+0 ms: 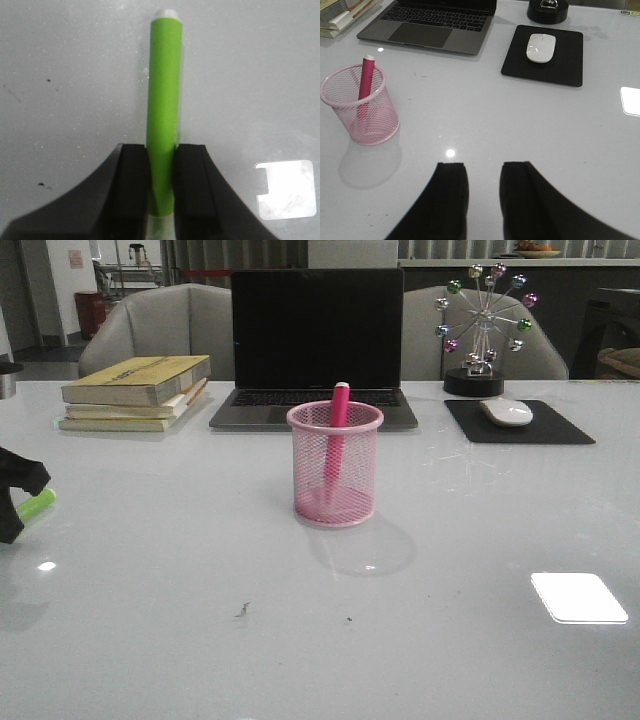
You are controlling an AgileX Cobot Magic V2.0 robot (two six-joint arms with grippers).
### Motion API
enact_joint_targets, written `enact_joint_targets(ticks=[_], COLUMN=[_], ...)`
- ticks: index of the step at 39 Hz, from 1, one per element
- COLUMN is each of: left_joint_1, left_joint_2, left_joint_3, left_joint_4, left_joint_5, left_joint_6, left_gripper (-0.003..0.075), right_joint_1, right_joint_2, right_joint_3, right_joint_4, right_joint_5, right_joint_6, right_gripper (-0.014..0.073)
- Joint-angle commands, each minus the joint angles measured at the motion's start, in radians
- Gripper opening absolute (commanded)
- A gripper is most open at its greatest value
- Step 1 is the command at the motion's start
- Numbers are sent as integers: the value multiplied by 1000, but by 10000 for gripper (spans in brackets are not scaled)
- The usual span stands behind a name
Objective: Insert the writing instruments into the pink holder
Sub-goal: 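Lift the green marker and carry it above the pink holder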
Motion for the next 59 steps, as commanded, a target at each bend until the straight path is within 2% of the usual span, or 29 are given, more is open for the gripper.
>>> enact_joint_targets(ticks=[1,13,24,34,39,43,47,59], left_joint_1=[-16,-80,-207,-354,-420,-468,-505,-570], left_joint_2=[-66,-222,-273,-257,-207,-145,-78,58], left_joint_3=[-9,-26,-178,-224,-224,-224,-226,-226], left_joint_4=[5,-56,-114,-152,-76,87,151,153], left_joint_5=[-61,-261,-396,-754,-903,-1080,-1235,-1250], left_joint_6=[23,23,23,14,-136,-311,-388,-417], left_gripper=[104,104,104,104,105,105,105,104], right_joint_1=[2,2,2,2,2,2,2,2], right_joint_2=[2,2,2,2,2,2,2,2], right_joint_3=[-26,-26,-26,-26,-26,-26,-26,-26], right_joint_4=[27,27,27,27,27,27,27,27], right_joint_5=[-48,-48,-48,-48,-48,-48,-48,-48], right_joint_6=[-6,-6,-6,-6,-6,-6,-6,-6], right_gripper=[309,309,309,309,309,309,309,309])
